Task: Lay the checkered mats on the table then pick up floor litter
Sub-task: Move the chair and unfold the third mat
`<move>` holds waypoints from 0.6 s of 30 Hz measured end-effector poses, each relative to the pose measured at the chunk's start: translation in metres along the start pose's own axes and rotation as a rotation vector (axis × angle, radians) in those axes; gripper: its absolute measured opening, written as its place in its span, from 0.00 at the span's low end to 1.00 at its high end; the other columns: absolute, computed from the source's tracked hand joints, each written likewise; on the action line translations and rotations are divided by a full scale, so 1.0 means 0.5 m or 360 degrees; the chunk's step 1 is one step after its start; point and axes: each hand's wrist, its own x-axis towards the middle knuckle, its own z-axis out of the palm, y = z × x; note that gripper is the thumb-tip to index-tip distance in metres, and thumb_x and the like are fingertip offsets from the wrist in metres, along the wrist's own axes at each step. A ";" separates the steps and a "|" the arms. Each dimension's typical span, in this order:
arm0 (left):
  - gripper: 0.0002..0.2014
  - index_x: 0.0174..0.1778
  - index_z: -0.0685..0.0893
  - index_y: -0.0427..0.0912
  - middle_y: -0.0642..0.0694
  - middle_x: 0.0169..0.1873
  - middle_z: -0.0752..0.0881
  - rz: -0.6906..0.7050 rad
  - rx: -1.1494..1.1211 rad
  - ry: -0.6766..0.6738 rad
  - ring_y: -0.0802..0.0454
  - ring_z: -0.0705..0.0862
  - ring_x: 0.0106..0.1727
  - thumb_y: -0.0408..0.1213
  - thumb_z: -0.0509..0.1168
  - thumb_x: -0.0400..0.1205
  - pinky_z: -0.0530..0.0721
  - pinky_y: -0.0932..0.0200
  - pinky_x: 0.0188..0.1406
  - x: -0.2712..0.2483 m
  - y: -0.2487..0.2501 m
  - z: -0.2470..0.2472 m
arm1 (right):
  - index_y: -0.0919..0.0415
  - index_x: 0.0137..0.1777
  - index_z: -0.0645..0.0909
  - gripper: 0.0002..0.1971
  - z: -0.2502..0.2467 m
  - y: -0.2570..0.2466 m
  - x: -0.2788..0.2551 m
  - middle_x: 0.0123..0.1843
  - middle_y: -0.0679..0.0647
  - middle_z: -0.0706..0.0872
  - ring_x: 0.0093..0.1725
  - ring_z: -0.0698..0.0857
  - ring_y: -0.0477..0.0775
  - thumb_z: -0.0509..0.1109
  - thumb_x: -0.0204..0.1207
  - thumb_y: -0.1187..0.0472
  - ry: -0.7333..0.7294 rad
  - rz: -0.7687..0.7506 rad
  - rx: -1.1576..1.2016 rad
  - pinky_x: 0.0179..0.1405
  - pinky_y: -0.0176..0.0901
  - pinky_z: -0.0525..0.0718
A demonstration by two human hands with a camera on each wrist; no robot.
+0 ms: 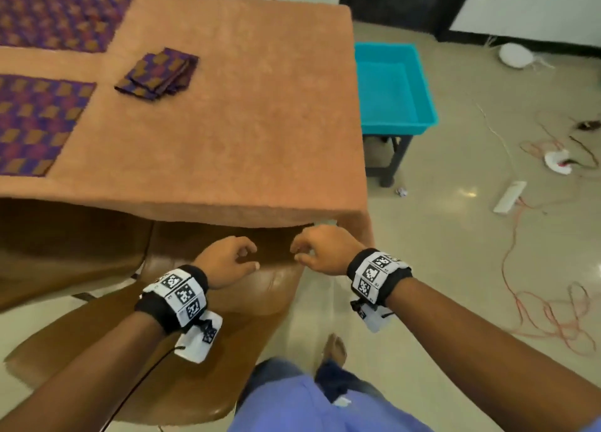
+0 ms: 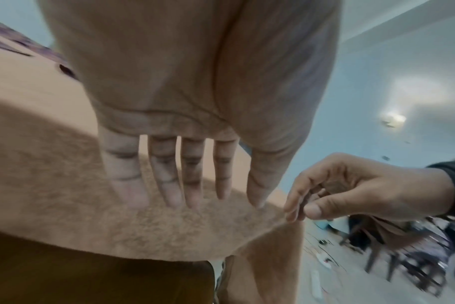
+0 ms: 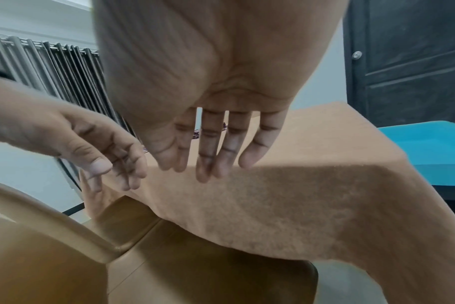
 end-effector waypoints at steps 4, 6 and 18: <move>0.17 0.61 0.81 0.49 0.45 0.61 0.81 -0.0270 -0.0243 0.0358 0.47 0.80 0.64 0.47 0.70 0.78 0.79 0.47 0.65 0.045 -0.014 -0.021 | 0.53 0.57 0.87 0.11 -0.059 0.062 0.090 0.54 0.50 0.89 0.54 0.85 0.53 0.68 0.78 0.54 0.0105 -0.0041 0.0147 0.54 0.51 0.84; 0.20 0.64 0.80 0.47 0.43 0.64 0.79 -0.0392 -0.0264 0.0486 0.43 0.77 0.67 0.47 0.70 0.77 0.77 0.45 0.67 0.075 -0.030 -0.043 | 0.54 0.56 0.87 0.10 -0.083 0.076 0.147 0.54 0.50 0.89 0.53 0.85 0.52 0.68 0.78 0.56 0.0087 -0.0098 0.0176 0.54 0.52 0.85; 0.37 0.75 0.69 0.56 0.47 0.80 0.65 -0.0813 0.0007 0.0771 0.41 0.60 0.82 0.59 0.70 0.69 0.66 0.36 0.76 0.298 -0.205 -0.303 | 0.55 0.54 0.86 0.13 -0.213 0.027 0.606 0.51 0.54 0.88 0.50 0.85 0.56 0.65 0.73 0.56 -0.0011 -0.0403 0.0085 0.52 0.51 0.83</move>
